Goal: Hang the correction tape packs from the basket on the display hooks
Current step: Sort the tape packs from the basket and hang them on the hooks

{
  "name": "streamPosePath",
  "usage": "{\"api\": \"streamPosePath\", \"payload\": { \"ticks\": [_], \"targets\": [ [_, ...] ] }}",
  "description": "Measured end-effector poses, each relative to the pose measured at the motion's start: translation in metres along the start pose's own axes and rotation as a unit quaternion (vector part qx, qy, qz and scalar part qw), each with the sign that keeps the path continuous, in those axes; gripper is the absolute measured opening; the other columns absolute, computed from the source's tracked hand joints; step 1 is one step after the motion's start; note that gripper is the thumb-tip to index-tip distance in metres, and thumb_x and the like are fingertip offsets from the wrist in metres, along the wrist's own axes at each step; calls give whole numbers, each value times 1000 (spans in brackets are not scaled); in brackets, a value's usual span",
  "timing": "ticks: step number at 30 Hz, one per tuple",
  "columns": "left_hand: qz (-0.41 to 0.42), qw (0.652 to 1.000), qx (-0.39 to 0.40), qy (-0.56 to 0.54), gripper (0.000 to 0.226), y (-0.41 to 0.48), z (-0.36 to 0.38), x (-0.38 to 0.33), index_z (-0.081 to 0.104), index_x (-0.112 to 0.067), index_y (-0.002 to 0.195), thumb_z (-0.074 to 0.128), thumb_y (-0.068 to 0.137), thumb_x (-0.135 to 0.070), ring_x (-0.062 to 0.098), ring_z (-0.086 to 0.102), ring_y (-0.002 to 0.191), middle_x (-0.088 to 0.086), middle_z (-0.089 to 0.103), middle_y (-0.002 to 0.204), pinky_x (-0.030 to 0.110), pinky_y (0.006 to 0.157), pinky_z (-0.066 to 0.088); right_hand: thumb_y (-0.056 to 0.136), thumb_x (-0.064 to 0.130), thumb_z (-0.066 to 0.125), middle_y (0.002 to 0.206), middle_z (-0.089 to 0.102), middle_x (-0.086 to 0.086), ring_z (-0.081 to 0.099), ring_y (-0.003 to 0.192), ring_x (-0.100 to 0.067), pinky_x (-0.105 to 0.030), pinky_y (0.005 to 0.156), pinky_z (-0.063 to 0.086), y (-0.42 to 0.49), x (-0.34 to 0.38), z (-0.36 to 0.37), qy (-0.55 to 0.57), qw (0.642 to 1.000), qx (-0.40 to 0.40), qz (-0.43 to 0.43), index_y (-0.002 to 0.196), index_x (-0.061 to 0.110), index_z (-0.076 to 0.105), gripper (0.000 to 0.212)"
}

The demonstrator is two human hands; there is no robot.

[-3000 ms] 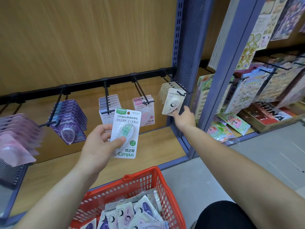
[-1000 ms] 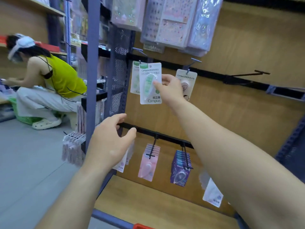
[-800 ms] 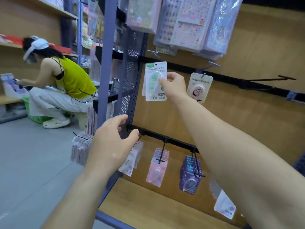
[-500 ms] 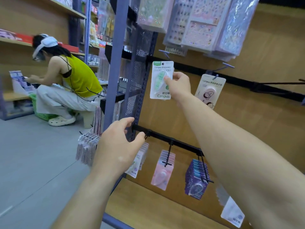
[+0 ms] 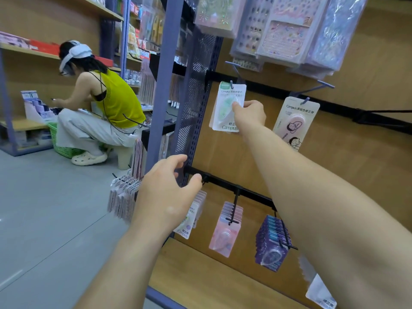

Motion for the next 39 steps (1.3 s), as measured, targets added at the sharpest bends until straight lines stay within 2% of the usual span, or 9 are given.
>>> {"api": "streamPosePath", "payload": {
  "ticks": [2,4,7,10,16,23,31,36,39],
  "targets": [
    [-2,1000,12,-3,48,-1,4,0,57,-34,138,68,91,-39,3,57,109,-17,61,129,24,88,39,97,37,63,107,70,-6,68,83,-23,-40,72,62,-3,-11,-3,-58,998,-9,25,109,14,61,26],
    [-6,1000,24,2,49,-3,10,3,57,-33,138,68,91,-40,7,59,114,-14,61,129,29,93,45,96,39,64,104,67,-2,63,77,-21,-34,59,51,-18,-27,-7,-138,990,-1,18,113,11,61,33],
    [-16,997,64,28,50,-14,29,15,57,-31,139,68,91,-41,15,59,118,-10,62,131,41,103,49,95,48,63,118,60,1,61,101,-23,-33,72,44,-61,-59,-19,-243,968,54,-32,138,16,50,55],
    [-19,988,131,80,54,-34,59,27,54,-28,142,66,91,-42,20,59,123,-5,59,136,42,102,50,94,52,62,126,62,0,62,109,-23,-36,77,49,-110,-105,-38,-335,933,110,-76,141,21,50,57],
    [-36,946,277,165,62,-106,135,60,52,-18,144,65,91,-46,25,56,127,3,56,144,40,103,48,91,54,62,134,59,-2,59,122,-27,-42,92,52,-202,-237,-95,-423,884,198,7,136,24,51,55],
    [-107,858,457,209,61,-255,215,145,54,-10,142,70,90,-37,27,59,125,10,61,140,37,102,48,90,48,67,131,64,-13,60,122,-33,-42,98,52,-315,-405,-153,-407,850,286,175,133,13,57,56],
    [-166,763,556,284,67,-378,260,254,48,-8,144,70,90,-40,32,54,128,17,54,142,34,103,44,92,49,65,135,61,-11,59,120,-33,-44,98,50,-412,-563,-161,-358,811,364,286,136,15,53,57],
    [-180,754,567,277,76,-391,312,287,41,-11,151,70,89,-46,31,50,135,12,49,151,37,108,43,96,46,64,140,60,-10,58,127,-29,-47,104,47,-427,-625,-160,-313,813,367,326,140,13,53,56],
    [-203,777,540,251,77,-385,345,305,52,-17,141,69,77,-57,30,56,126,8,60,138,41,101,49,94,45,62,141,61,-4,55,127,-30,-45,101,48,-422,-647,-154,-342,820,361,285,132,19,60,46]
  ]
}}
Point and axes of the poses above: each hand's wrist, its own y-axis towards the middle knuckle, its own z-axis out of the palm, x = y × z, the point moved 8 cm from there along y, towards the middle knuckle
